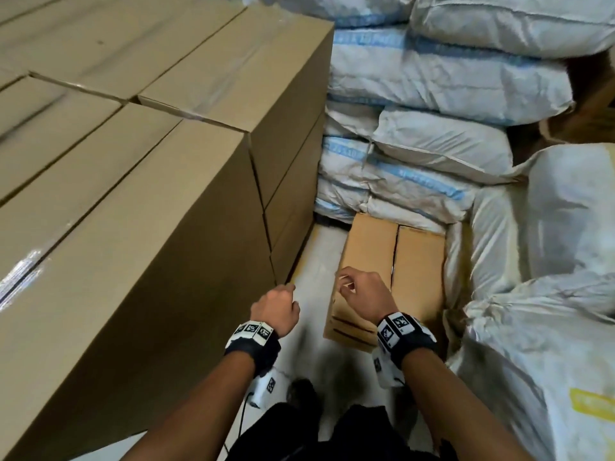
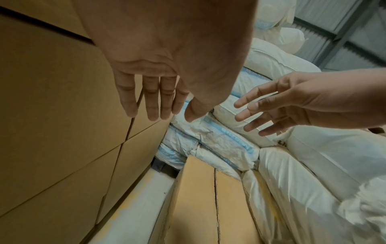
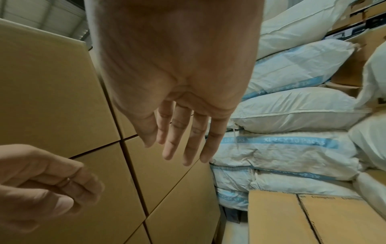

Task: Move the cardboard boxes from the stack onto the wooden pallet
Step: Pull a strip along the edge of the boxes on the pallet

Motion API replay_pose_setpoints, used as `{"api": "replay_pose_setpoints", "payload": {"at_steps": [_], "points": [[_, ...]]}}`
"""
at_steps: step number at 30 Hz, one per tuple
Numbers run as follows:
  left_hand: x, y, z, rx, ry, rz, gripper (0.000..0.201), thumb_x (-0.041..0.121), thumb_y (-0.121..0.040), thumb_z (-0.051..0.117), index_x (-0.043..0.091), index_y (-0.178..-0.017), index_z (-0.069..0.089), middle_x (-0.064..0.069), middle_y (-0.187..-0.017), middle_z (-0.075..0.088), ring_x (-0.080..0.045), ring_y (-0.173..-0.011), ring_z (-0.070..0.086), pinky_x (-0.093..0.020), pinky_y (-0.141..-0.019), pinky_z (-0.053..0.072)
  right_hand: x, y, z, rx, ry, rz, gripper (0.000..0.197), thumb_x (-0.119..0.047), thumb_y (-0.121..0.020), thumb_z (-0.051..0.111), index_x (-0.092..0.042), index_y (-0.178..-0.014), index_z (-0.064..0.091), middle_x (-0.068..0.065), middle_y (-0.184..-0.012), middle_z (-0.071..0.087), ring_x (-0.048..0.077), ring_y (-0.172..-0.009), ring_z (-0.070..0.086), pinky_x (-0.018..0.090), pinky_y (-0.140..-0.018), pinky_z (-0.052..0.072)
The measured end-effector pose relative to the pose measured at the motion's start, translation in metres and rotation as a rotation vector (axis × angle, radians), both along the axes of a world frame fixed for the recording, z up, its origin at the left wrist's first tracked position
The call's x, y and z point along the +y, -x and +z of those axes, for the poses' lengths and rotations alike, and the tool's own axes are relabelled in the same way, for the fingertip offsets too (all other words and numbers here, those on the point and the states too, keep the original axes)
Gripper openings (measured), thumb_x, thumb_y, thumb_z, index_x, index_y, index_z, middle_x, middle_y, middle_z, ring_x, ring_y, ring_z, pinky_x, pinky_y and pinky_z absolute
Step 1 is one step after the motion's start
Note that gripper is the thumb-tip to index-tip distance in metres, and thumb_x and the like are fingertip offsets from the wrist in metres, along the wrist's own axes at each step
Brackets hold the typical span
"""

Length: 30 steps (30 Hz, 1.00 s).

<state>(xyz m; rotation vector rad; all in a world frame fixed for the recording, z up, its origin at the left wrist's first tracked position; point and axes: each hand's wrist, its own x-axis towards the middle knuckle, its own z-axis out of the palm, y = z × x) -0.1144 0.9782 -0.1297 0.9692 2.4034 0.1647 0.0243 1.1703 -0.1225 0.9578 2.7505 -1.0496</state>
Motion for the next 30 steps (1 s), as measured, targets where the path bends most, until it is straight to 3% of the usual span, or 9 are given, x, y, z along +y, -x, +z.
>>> {"api": "replay_pose_setpoints", "payload": {"at_steps": [5,7,10,13,17,19,23,26,30], "points": [[0.027,0.033,0.002,0.029,-0.044,0.068,0.049,0.037,-0.099,0.05,0.024,-0.146,0.045,-0.002,-0.146,0.053,-0.03,-0.128,0.056,-0.047,-0.097,0.054,0.044,0.05,-0.002,0.004,0.05,0.055,0.031,-0.031,-0.095,0.061,-0.035,-0.125,0.067,-0.022,-0.094,0.073,0.009,-0.096,0.07,0.042,-0.088,0.06],[0.035,0.045,-0.001,0.069,-0.07,0.075,0.06,0.035,-0.097,0.052,0.022,-0.154,0.038,-0.002,-0.156,0.046,-0.028,-0.137,0.049,-0.046,-0.104,0.052,0.061,0.072,-0.002,0.015,0.065,0.094,0.033,-0.032,-0.097,0.059,-0.031,-0.129,0.066,-0.019,-0.098,0.073,0.011,-0.099,0.069,0.042,-0.091,0.059],[0.048,0.06,-0.001,0.152,-0.058,0.03,0.076,0.03,-0.096,0.055,0.014,-0.164,0.024,-0.005,-0.171,0.024,-0.027,-0.154,0.03,-0.045,-0.12,0.037,0.087,0.11,-0.004,0.049,0.07,0.177,0.037,-0.028,-0.1,0.063,-0.025,-0.137,0.062,-0.009,-0.114,0.075,0.015,-0.102,0.07,0.041,-0.094,0.058],[0.068,0.07,0.007,0.279,0.06,-0.068,0.088,0.031,-0.097,0.056,0.01,-0.167,0.007,-0.007,-0.175,0.001,-0.023,-0.162,0.004,-0.048,-0.129,0.015,0.117,0.153,-0.005,0.087,0.075,0.255,0.047,-0.029,-0.101,0.064,-0.023,-0.146,0.055,-0.003,-0.13,0.071,0.018,-0.109,0.069,0.04,-0.097,0.056],[0.106,0.089,0.017,0.4,0.216,-0.137,0.085,0.023,-0.101,0.048,0.007,-0.165,-0.006,-0.01,-0.173,-0.014,-0.025,-0.159,-0.018,-0.058,-0.128,-0.005,0.166,0.22,-0.003,0.127,0.116,0.369,0.055,-0.029,-0.104,0.061,-0.018,-0.156,0.045,0.006,-0.145,0.061,0.023,-0.121,0.065,0.041,-0.106,0.052],[0.124,0.103,0.018,0.469,0.268,-0.144,0.076,0.017,-0.104,0.037,0.005,-0.165,-0.006,-0.011,-0.173,-0.014,-0.026,-0.159,-0.02,-0.063,-0.125,-0.009,0.193,0.256,-0.007,0.149,0.113,0.382,0.06,-0.031,-0.106,0.058,-0.017,-0.16,0.039,0.011,-0.154,0.053,0.028,-0.13,0.061,0.043,-0.113,0.047],[0.154,0.124,0.011,0.58,0.385,-0.16,0.067,0.016,-0.106,0.024,0.003,-0.163,-0.009,-0.013,-0.172,-0.015,-0.029,-0.159,-0.02,-0.066,-0.121,-0.017,0.235,0.322,-0.007,0.134,0.117,0.331,0.069,-0.033,-0.111,0.049,-0.012,-0.168,0.016,0.015,-0.169,0.031,0.031,-0.153,0.036,0.041,-0.126,0.028],[0.167,0.133,0.004,0.613,0.49,-0.121,0.068,0.02,-0.106,0.02,0.0,-0.162,-0.013,-0.016,-0.171,-0.019,-0.03,-0.158,-0.021,-0.064,-0.12,-0.022,0.256,0.357,-0.003,0.077,0.138,0.338,0.069,-0.023,-0.113,0.042,-0.013,-0.168,0.002,0.01,-0.174,0.016,0.033,-0.156,0.027,0.035,-0.124,0.021],[0.175,0.138,-0.007,0.624,0.605,-0.055,0.071,0.027,-0.106,0.02,-0.003,-0.16,-0.017,-0.019,-0.169,-0.024,-0.031,-0.157,-0.024,-0.064,-0.117,-0.027,0.266,0.386,-0.012,0.016,0.132,0.398,0.075,-0.01,-0.109,0.041,-0.008,-0.167,-0.007,0.015,-0.174,0.012,0.04,-0.149,0.038,0.034,-0.115,0.032]]}}
